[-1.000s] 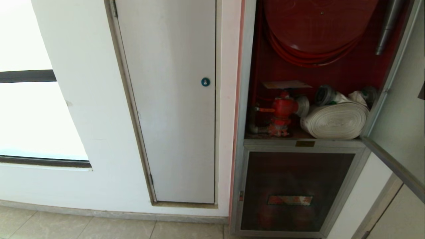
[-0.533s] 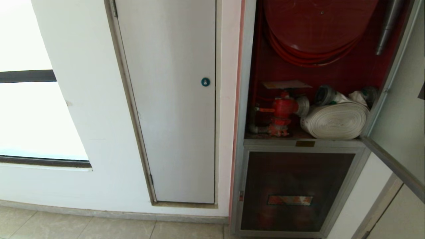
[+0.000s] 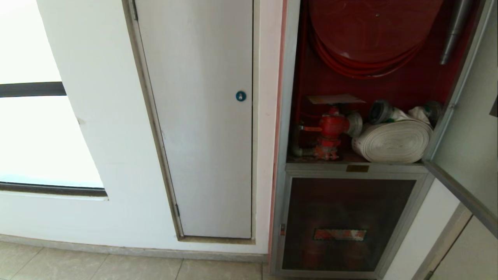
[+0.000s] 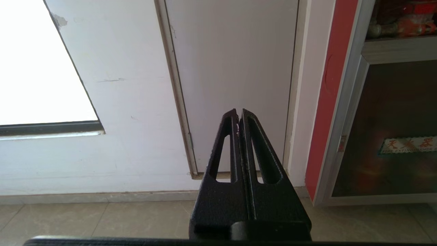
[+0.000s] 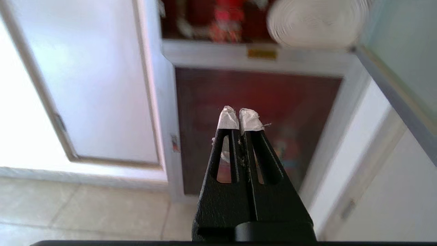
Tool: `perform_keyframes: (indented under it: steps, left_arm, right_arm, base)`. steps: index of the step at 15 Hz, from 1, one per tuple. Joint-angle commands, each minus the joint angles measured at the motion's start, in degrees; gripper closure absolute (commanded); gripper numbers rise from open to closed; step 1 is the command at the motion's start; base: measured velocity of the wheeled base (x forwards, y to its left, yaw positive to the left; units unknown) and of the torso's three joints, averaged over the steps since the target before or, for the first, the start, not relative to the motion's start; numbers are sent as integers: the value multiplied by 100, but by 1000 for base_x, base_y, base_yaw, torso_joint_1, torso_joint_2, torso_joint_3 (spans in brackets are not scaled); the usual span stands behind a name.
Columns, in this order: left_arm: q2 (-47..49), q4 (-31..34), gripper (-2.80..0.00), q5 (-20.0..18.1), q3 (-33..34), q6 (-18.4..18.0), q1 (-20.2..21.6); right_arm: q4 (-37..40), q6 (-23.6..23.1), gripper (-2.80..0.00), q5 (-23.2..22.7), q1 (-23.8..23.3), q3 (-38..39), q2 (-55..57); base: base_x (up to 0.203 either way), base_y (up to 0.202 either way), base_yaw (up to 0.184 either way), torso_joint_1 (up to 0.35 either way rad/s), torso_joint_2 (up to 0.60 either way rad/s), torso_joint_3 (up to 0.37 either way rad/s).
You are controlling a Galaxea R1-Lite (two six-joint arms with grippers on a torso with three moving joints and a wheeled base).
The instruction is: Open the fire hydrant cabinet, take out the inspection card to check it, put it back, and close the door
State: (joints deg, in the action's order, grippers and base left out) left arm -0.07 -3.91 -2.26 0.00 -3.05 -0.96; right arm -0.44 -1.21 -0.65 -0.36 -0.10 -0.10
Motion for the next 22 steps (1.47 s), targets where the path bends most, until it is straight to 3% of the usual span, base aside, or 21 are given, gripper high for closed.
perform_keyframes:
  steps: [1, 22]
  left_arm:
    - [7, -5, 0, -3, 158, -3, 0]
    - [7, -5, 0, -3, 158, -3, 0]
  right_arm:
    - [88, 42, 0, 48, 1, 10, 10]
    - [70, 226, 0, 48, 1, 10, 10]
  base:
    - [0, 0, 0, 0, 0, 0]
    - [0, 0, 0, 0, 0, 0]
